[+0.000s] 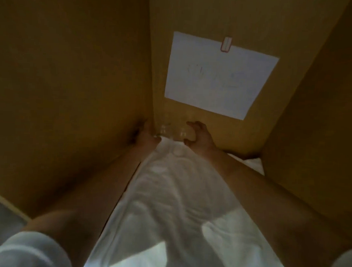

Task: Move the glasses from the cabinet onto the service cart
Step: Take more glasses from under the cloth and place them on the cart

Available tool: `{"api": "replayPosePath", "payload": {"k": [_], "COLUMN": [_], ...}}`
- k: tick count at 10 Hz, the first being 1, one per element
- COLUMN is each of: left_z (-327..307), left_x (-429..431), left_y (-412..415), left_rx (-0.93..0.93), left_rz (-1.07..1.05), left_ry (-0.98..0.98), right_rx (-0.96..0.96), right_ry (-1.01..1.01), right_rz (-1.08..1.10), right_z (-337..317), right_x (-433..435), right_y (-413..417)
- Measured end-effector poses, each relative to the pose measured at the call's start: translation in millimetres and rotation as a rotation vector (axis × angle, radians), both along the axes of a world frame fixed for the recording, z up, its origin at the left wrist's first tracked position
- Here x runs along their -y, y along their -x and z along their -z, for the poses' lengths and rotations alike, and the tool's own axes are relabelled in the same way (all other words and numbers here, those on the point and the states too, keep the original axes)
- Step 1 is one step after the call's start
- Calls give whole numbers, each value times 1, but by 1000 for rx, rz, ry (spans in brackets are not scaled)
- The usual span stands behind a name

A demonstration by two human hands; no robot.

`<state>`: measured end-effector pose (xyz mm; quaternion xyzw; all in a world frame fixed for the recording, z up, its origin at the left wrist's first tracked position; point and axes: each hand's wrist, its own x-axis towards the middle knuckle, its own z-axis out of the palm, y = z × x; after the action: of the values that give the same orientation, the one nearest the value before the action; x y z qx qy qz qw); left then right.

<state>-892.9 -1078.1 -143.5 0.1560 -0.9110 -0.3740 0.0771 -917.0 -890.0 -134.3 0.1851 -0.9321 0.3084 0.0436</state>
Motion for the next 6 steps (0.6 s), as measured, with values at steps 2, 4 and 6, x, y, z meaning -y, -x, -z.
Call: {"api": "replayPosePath", "payload": {"k": [2, 4, 6], "left_z": [1, 18, 31], "left_x": [-2, -1, -9], "left_y": [44, 79, 91], "left_rx": [-99, 53, 9], "left_rz": [133, 215, 227], "left_ry": [58, 143, 302], "right_rx": [1, 62, 142], "right_ry": [-96, -206, -353], "right_rz": [26, -31, 11], "right_z": [1, 14, 11], "right_x": [22, 46, 37], "right_y": [53, 78, 86]}}
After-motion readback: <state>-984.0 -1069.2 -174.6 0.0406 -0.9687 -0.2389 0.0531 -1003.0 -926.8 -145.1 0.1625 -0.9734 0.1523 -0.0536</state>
